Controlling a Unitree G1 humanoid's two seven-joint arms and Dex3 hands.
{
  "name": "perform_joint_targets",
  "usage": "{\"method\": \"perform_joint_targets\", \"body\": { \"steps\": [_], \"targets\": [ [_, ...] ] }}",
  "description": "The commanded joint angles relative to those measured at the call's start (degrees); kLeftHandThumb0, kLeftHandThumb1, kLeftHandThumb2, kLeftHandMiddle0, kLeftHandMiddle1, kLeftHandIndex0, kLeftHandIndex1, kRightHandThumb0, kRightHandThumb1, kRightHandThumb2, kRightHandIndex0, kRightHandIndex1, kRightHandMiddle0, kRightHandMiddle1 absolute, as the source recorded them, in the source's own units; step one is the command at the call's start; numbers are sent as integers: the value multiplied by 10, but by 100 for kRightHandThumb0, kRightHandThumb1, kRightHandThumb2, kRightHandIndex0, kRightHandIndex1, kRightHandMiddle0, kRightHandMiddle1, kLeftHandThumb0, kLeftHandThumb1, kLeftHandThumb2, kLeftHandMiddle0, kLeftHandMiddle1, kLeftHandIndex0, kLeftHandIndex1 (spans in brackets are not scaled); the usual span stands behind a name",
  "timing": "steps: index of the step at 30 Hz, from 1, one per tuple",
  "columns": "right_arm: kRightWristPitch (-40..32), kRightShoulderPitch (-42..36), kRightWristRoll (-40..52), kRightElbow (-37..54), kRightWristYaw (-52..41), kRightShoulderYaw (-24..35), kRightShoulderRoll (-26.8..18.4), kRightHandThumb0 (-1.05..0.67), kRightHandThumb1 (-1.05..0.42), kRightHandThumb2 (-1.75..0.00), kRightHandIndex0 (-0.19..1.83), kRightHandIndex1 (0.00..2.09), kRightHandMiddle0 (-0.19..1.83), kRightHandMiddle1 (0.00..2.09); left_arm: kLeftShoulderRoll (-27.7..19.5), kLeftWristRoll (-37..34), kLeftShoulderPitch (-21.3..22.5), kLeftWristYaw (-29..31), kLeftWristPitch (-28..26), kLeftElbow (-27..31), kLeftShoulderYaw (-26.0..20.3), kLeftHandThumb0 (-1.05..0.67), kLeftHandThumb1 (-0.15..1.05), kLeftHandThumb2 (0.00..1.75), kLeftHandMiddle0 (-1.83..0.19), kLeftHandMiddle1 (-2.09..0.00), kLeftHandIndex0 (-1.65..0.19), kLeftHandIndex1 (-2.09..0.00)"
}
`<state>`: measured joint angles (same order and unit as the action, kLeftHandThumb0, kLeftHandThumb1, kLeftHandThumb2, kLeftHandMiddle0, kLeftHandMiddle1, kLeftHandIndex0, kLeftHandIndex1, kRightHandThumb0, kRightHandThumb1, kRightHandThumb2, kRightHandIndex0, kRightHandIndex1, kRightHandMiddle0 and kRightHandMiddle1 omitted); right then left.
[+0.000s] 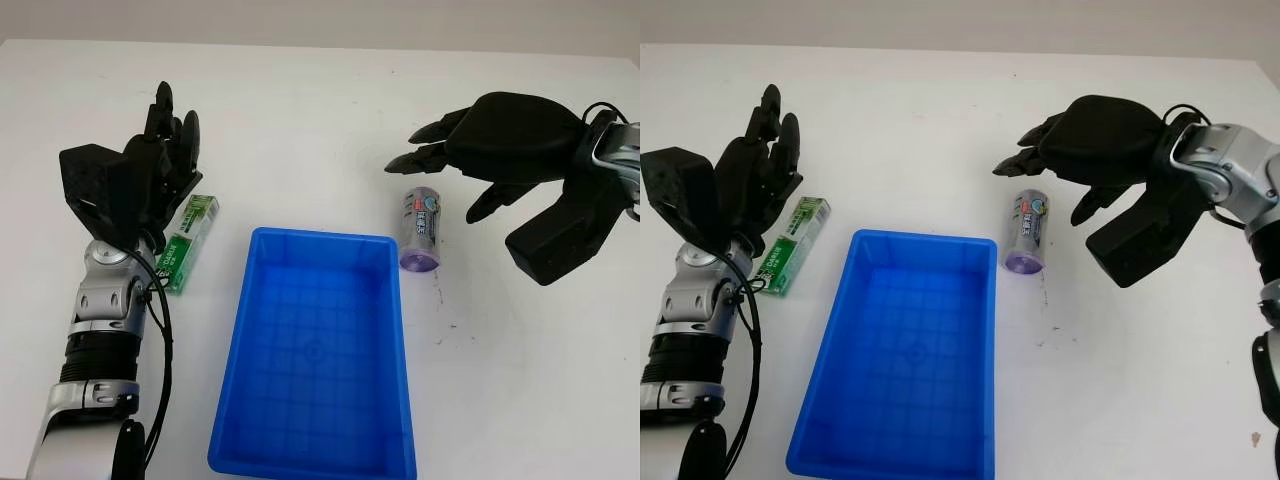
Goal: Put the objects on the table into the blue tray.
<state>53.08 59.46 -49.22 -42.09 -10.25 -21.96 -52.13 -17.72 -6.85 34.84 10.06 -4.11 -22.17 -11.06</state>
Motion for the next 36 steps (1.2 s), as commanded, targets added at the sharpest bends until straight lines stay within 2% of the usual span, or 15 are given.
{"method": "perform_joint_targets", "body": {
  "steps": [1, 8, 15, 22, 23, 24, 26, 27, 29, 30, 31, 36],
  "targets": [
    [12, -8, 5, -7, 10, -7, 3, -37, -75, -6, 42, 5, 42, 5, -5, 4, 7, -1, -1, 5, 3, -76, 105, 64, 19, 0, 19, 0],
    [38, -17, -10, -16, 46, -24, 6, -38, -77, -6, 42, 5, 41, 5, -6, 5, 5, -2, 0, 9, 3, -76, 105, 65, 19, 0, 19, 0],
    [50, -32, -6, -19, 25, -37, 8, -36, -80, -6, 43, 6, 41, 5, -7, 2, 2, 1, -4, 14, 1, -75, 105, 65, 19, 0, 19, 0],
    [58, -49, -47, -36, 88, -58, 9, -35, -82, -6, 62, 15, 59, 14, -9, 2, 0, 4, -7, 15, 0, -76, 105, 65, 19, 0, 19, 0],
    [59, -50, -63, -38, 116, -62, 9, -35, -84, -6, 70, 23, 66, 20, -9, 2, 0, 5, -4, 14, 1, -75, 105, 65, 19, 0, 19, 0],
    [60, -51, -80, -41, 148, -68, 10, -36, -85, -6, 73, 41, 69, 38, -9, 3, 0, 6, -3, 13, 1, -75, 105, 65, 19, 0, 19, 0],
    [53, -50, -113, -48, 213, -80, 12, -40, -88, -6, 51, 118, 51, 112, -9, 1, 0, 7, -2, 11, 0, -75, 105, 65, 19, 0, 19, 0],
    [47, -49, -128, -53, 242, -87, 13, -43, -90, -6, 46, 143, 46, 135, -9, 1, 0, 8, -2, 11, 0, -75, 105, 65, 19, 0, 19, 0],
    [31, -45, -154, -64, 292, -99, 17, -49, -96, -6, 48, 180, 41, 174, -9, 1, -1, 8, -1, 10, 0, -75, 105, 65, 19, 0, 19, 0],
    [21, -42, -165, -70, 310, -106, 18, -51, -98, -6, 52, 192, 43, 184, -10, 1, -1, 8, -1, 10, 0, -75, 105, 65, 19, 0, 19, 0],
    [10, -39, -173, -75, 324, -111, 20, -54, -102, -8, 59, 202, 43, 186, -10, 2, -1, 9, 0, 9, 1, -75, 105, 65, 19, 0, 19, 0],
    [-27, -14, -181, -114, 383, -122, 32, -55, -105, -27, 93, 209, 57, 207, -9, -3, -1, 14, 0, 8, -1, -73, 105, 66, 19, 0, 19, 0]
  ]
}}
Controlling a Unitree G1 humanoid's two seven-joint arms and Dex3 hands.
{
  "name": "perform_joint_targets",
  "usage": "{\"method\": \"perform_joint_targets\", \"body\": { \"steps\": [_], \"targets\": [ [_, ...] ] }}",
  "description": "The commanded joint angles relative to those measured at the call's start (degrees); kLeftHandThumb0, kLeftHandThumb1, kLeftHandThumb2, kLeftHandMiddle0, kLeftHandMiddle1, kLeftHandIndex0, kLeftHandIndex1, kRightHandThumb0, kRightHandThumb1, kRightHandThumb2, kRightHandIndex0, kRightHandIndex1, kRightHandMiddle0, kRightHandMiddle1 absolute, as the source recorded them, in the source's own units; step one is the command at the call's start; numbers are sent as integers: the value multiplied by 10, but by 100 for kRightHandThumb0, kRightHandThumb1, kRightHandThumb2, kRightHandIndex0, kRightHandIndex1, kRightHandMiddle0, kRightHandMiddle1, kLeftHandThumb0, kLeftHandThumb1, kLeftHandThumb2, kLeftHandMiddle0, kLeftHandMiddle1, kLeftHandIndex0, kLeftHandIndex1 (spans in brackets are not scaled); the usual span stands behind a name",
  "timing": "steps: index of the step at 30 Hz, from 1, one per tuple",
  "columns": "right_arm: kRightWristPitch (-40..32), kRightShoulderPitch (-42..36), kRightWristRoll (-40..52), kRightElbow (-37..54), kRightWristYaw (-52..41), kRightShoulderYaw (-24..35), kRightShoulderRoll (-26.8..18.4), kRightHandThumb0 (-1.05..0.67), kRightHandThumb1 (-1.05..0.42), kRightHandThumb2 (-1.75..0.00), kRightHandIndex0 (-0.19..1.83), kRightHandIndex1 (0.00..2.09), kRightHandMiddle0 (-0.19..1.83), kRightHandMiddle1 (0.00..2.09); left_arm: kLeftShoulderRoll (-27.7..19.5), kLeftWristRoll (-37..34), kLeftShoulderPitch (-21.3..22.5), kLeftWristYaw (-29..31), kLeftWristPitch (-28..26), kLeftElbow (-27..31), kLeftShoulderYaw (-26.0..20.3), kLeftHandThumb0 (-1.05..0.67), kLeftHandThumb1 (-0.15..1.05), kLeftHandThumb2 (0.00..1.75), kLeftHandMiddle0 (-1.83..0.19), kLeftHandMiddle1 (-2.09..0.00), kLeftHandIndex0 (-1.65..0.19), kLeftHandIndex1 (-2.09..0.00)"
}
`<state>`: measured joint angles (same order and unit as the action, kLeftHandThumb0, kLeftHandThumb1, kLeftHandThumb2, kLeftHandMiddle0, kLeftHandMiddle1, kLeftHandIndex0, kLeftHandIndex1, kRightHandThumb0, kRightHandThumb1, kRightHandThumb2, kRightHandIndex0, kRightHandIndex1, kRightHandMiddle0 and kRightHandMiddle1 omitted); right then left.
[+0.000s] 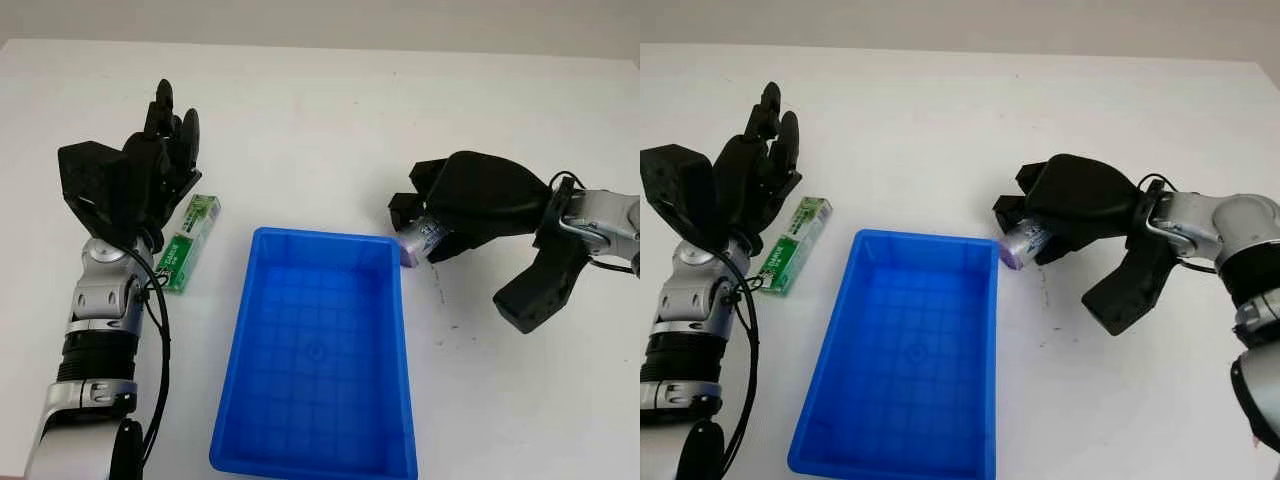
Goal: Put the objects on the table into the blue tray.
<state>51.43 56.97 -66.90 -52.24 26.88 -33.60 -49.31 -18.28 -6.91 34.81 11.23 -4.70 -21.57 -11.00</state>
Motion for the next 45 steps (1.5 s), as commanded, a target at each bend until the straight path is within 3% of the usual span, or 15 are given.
{"method": "perform_joint_targets", "body": {
  "steps": [1, 5, 8, 11, 14, 19, 23, 26, 32, 34, 38, 41, 42, 43, 45],
  "targets": [
    [-15, 18, -3, -22, 26, -6, 7, -54, -105, -24, 99, 209, 62, 209, -3, -3, 0, 3, 7, 1, -1, -74, 105, 66, 19, 0, 19, 0],
    [-41, 48, 32, -49, 35, 13, 18, -53, -105, -17, 93, 209, 57, 207, 1, -8, 0, 5, 9, -2, -4, -74, 105, 65, 19, 0, 19, 0],
    [-42, 59, 97, -60, 27, 48, 32, -47, -100, -7, 93, 209, 65, 199, 1, -9, 0, 6, 13, -3, -3, -73, 105, 65, 19, 0, 19, 0],
    [-42, 71, 190, -50, -14, 100, 53, -45, -104, -13, 94, 209, 66, 208, 0, -10, 0, 7, 17, -5, -2, -72, 105, 65, 19, 0, 19, 0],
    [-31, 69, 310, -10, -86, 156, 84, -40, -105, -15, 115, 209, 93, 209, 1, -9, 0, 4, 14, -2, -1, -72, 105, 65, 19, 0, 19, 0],
    [-70, 10, 465, 171, -219, 215, 118, -39, -105, -23, 129, 209, 102, 209, 3, -13, -6, 2, 10, 8, -2, -72, 105, 65, 19, 0, 19, 0],
    [-174, -69, 586, 369, -330, 236, 142, -39, -105, -30, 137, 209, 107, 209, 4, -12, -6, -3, 11, 6, -2, -72, 105, 65, 19, 0, 19, 0],
    [-269, -128, 662, 506, -418, 237, 136, -39, -105, -30, 135, 209, 102, 209, 6, -13, -4, -7, 9, 5, -3, -72, 105, 65, 19, 0, 19, 0],
    [-357, -162, 723, 616, -543, 242, 128, -40, -105, -26, 149, 209, 119, 209, 8, -18, -5, -4, 14, 4, -4, -72, 105, 66, 19, 0, 19, 0],
    [-393, -159, 733, 631, -597, 241, 112, -42, -105, -22, 146, 209, 109, 209, 9, -19, -6, -5, 15, 5, -4, -72, 105, 66, 19, 0, 19, 0],
    [-397, -158, 725, 615, -667, 247, 99, -43, -101, -9, 119, 209, 81, 209, 12, -20, -7, -13, 9, 8, -5, -72, 105, 66, 19, 0, 19, 0],
    [-396, -155, 715, 598, -701, 247, 92, -40, -98, -5, 75, 199, 51, 190, 12, -20, -6, -17, 9, 8, -5, -71, 105, 67, 19, 0, 19, 0],
    [-406, -152, 709, 598, -717, 244, 84, -41, -98, -5, 58, 188, 40, 176, 12, -19, -5, -18, 9, 8, -5, -70, 105, 68, 19, 0, 19, 0],
    [-416, -149, 702, 601, -733, 242, 75, -44, -99, -6, 34, 168, 21, 143, 13, -19, -5, -19, 11, 7, -5, -69, 105, 68, 19, 0, 19, 0],
    [-425, -142, 702, 601, -766, 239, 68, -48, -100, -5, 6, 115, -1, 76, 13, -20, -3, -17, 17, 1, -5, -68, 105, 69, 19, 0, 19, 0]
  ]
}}
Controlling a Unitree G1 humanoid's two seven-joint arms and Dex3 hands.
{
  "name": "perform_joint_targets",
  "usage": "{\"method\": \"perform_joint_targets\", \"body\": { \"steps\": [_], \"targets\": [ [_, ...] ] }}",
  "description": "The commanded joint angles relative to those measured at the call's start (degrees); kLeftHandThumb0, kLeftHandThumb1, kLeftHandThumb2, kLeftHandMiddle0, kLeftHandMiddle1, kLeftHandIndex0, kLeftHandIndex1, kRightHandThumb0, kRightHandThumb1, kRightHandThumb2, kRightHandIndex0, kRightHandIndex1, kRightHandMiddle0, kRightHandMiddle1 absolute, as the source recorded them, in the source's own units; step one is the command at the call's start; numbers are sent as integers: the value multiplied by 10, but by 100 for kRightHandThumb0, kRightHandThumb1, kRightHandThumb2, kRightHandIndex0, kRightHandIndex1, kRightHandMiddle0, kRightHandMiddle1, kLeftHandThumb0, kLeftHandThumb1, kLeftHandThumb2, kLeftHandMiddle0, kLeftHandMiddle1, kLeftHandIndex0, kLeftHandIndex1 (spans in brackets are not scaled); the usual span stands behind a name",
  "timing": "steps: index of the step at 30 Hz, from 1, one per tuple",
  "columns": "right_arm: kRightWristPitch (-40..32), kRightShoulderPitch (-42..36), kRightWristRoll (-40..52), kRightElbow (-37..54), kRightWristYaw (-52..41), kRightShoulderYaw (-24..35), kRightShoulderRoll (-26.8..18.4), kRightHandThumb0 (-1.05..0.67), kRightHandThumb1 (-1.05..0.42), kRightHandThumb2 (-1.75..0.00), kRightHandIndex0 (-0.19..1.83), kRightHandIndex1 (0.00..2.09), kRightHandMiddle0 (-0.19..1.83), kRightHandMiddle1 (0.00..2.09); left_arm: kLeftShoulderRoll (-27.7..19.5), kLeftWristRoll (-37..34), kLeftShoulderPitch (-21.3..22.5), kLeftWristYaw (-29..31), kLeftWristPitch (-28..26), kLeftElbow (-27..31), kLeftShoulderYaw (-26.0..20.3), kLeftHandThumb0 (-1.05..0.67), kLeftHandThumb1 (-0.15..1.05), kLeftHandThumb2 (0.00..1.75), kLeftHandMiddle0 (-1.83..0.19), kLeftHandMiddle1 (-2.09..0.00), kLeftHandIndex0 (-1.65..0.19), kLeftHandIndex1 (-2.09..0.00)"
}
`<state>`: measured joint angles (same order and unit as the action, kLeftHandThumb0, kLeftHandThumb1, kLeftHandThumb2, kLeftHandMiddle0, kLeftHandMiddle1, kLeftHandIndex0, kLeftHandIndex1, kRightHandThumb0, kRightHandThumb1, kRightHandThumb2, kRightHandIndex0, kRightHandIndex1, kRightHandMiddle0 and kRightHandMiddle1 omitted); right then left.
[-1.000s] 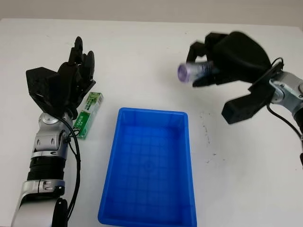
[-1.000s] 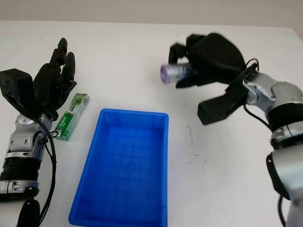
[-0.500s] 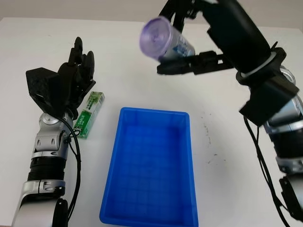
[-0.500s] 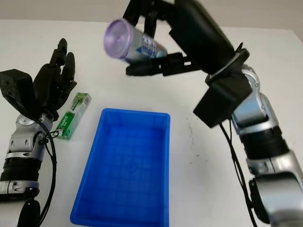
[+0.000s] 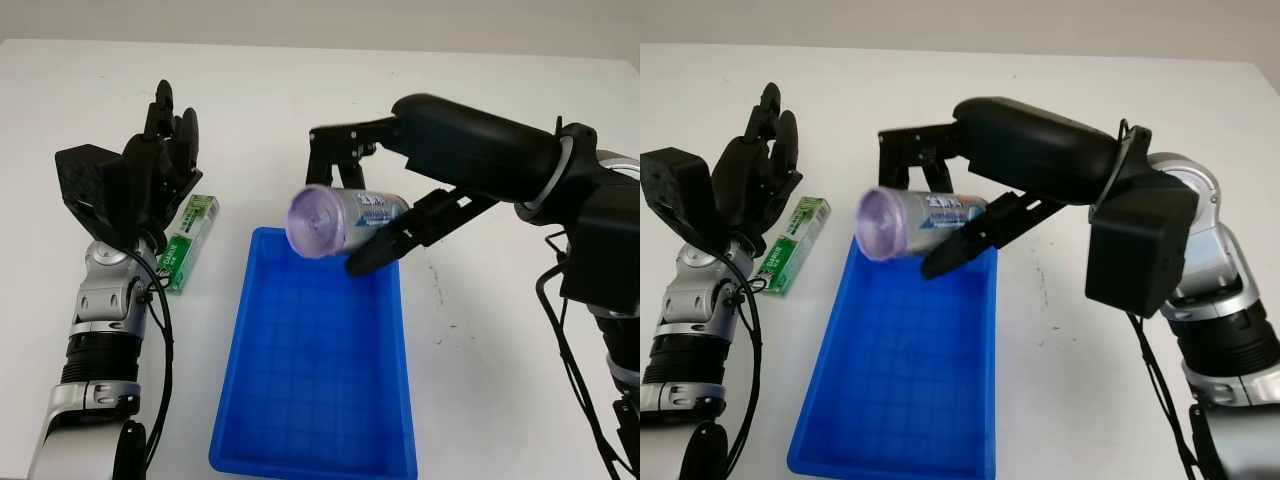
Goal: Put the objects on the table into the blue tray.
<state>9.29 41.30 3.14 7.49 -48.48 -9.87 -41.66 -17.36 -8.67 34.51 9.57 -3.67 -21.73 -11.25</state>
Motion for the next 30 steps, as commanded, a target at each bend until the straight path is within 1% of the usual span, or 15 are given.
{"method": "perform_joint_targets", "body": {
  "steps": [1, 2, 3, 4, 6, 7, 9, 12, 15, 16, 19, 22, 25, 28, 30],
  "targets": [
    [-2, 17, 3, 0, -26, 1, -9, -51, -101, -5, -4, 73, -10, 41, 3, -2, 0, 1, 9, 1, -2, -68, 105, 69, 19, 0, 19, 0],
    [-2, 21, 3, -3, -37, 0, -9, -53, -101, -5, -11, 50, -15, 23, 3, -1, 1, 0, 10, -1, -2, -67, 105, 69, 19, 0, 19, 0],
    [-4, 24, 1, -4, -45, 0, -9, -59, -101, -5, -16, 25, -17, 9, 4, 0, 1, -2, 10, -1, -1, -67, 105, 69, 19, 0, 19, 0],
    [-4, 26, 0, -7, -50, 1, -7, -63, -102, -6, -17, 13, -18, 5, 4, 2, 1, -3, 9, 0, 0, -67, 105, 69, 19, 0, 19, 0],
    [-17, 26, 12, -11, -55, 8, 1, -71, -103, -6, -19, 3, -19, 1, 4, 5, 2, -7, 9, 1, 1, -66, 105, 69, 19, 0, 19, 0],
    [-21, 25, 17, -12, -52, 12, 6, -75, -104, -8, -19, 1, -19, 1, 5, 6, 2, -9, 10, 1, 1, -66, 105, 69, 19, 0, 19, 0],
    [-6, 16, 35, -23, -30, 29, 30, -82, -105, -14, -19, 0, -19, 0, 7, 7, 4, -12, 10, -1, 1, -64, 105, 69, 19, 0, 19, 0],
    [13, 9, 64, -53, 3, 57, 67, -86, -105, -23, -19, 0, -19, 0, 9, 7, 6, -14, 11, -2, 2, -64, 105, 69, 19, 0, 19, 0],
    [-1, 11, 73, -71, 39, 82, 89, -89, -105, -47, -19, 0, -19, 0, 8, 10, 8, -12, 14, -6, 3, -64, 105, 69, 19, 0, 19, 0],
    [-7, 11, 71, -76, 61, 90, 98, -90, -105, -58, -19, 0, -19, 0, 8, 10, 8, -11, 15, -7, 3, -64, 105, 69, 19, 0, 19, 0],
    [-26, 17, 73, -114, 118, 120, 119, -86, -105, -76, -19, 0, -19, 0, 8, 10, 9, -11, 17, -8, 4, -65, 105, 69, 19, 0, 19, 0],
    [-105, 19, 91, -154, 188, 158, 139, -82, -105, -81, -19, 0, -19, 0, 9, 9, 10, -12, 18, -10, 3, -65, 105, 68, 19, 0, 19, 0],
    [-159, 21, 81, -210, 250, 181, 144, -81, -105, -81, -19, 0, -19, 0, 7, 11, 10, -12, 17, -8, 4, -65, 105, 68, 19, 0, 19, 0],
    [-181, 23, 76, -273, 281, 197, 141, -77, -105, -82, -19, 0, -19, 0, 6, 13, 9, -13, 17, -5, 4, -65, 105, 69, 19, 0, 19, 0],
    [-185, 20, 76, -307, 299, 209, 145, -78, -105, -80, -19, 0, -19, 0, 5, 13, 7, -15, 16, -2, 3, -65, 105, 69, 19, 0, 19, 0]
  ]
}}
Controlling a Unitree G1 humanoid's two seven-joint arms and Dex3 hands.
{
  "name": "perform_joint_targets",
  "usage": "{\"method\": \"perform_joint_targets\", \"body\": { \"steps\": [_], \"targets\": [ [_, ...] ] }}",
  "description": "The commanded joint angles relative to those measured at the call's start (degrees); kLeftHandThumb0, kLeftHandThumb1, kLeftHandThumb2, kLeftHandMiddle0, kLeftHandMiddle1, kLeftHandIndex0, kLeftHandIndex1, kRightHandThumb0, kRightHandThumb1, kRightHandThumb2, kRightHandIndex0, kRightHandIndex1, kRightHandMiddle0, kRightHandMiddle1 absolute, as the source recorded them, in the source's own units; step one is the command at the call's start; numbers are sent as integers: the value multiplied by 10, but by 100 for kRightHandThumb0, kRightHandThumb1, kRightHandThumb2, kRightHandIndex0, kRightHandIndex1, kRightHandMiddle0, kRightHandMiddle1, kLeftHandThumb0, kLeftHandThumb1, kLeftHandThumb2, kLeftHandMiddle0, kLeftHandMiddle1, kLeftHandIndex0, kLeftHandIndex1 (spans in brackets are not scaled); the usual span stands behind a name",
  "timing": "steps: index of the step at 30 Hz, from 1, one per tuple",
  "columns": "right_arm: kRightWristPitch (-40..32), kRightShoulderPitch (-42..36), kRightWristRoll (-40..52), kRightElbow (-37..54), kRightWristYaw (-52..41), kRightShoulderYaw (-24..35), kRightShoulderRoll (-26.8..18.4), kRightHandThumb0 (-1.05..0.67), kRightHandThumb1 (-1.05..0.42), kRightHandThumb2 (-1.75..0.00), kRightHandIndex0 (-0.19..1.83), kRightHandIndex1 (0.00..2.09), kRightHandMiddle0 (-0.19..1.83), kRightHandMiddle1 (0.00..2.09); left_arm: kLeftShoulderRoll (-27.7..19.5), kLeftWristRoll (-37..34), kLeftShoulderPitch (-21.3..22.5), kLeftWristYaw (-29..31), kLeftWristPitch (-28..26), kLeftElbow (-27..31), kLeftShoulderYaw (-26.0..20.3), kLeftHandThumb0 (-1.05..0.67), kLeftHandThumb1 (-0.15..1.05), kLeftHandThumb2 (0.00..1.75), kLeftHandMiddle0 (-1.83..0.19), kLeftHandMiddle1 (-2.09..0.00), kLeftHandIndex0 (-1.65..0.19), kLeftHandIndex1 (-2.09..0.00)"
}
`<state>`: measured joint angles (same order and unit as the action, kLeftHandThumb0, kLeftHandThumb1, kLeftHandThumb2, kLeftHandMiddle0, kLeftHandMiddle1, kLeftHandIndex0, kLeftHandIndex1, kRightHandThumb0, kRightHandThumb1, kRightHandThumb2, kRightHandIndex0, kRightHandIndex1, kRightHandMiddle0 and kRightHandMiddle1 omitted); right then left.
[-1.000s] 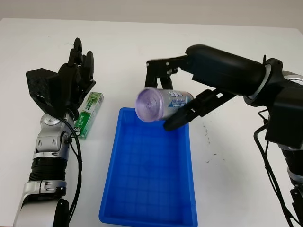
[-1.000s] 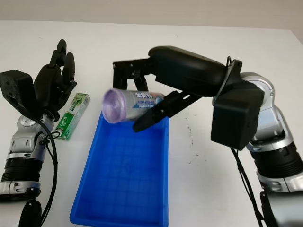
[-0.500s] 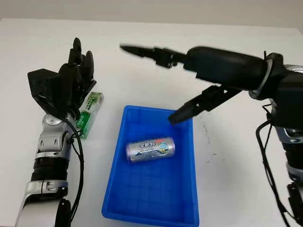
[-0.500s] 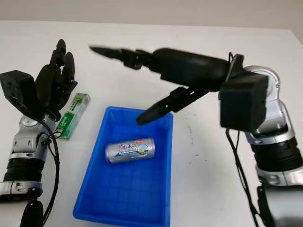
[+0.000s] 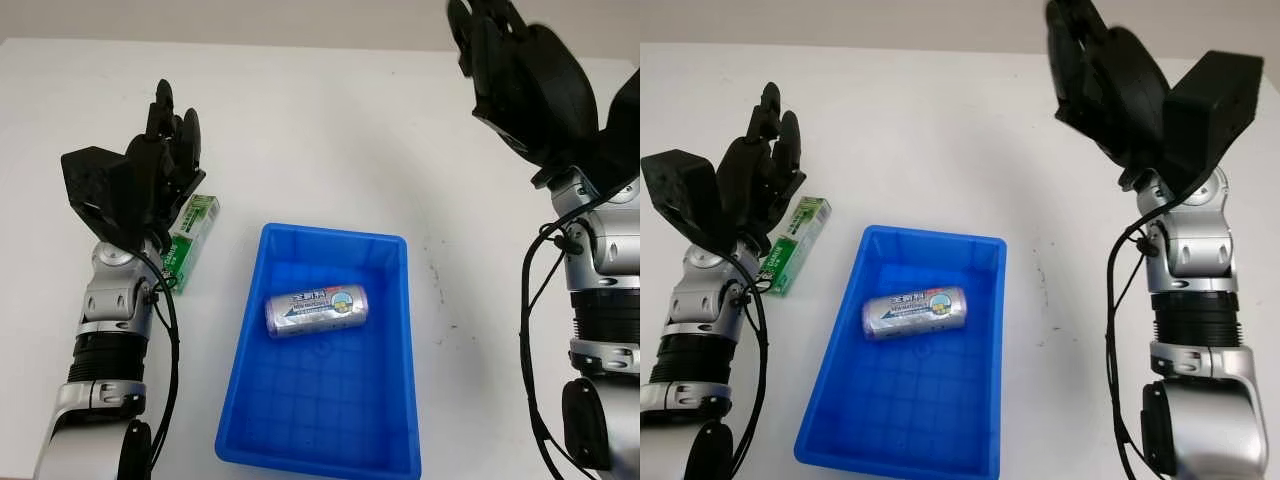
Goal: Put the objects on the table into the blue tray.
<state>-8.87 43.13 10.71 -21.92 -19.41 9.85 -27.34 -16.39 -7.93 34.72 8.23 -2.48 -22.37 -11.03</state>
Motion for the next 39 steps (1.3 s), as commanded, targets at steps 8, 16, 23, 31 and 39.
{"method": "perform_joint_targets", "body": {
  "steps": [8, 16, 23, 31, 39],
  "targets": [
    [5, -28, 15, -39, 58, 36, 45, -77, -105, -79, -19, 0, -19, 0, -13, 7, 6, 5, 4, -1, -1, -65, 105, 68, 19, 0, 19, 0],
    [9, -55, -5, -15, 66, 16, 64, -73, -105, -89, -19, 0, -19, 0, -12, 13, 6, 5, -2, 3, 1, -66, 105, 68, 19, 0, 19, 0],
    [1, -59, -7, 2, 70, 12, 75, -71, -105, -88, -19, 0, -19, 0, -25, 13, -4, 8, -24, 41, -2, -67, 105, 67, 19, 0, 19, 0],
    [-12, -62, -3, 19, 70, 15, 76, -71, -105, -90, -19, 0, -19, 0, -129, -5, 24, 139, 19, 47, -13, -72, 105, 41, 19, -1, 17, -2],
    [-13, -57, 16, 10, 66, 21, 87, -69, -105, -89, -19, 0, -19, 0, -287, 103, 100, 243, -9, 59, 51, -71, 105, 12, 15, -5, 12, -5]
  ]
}}
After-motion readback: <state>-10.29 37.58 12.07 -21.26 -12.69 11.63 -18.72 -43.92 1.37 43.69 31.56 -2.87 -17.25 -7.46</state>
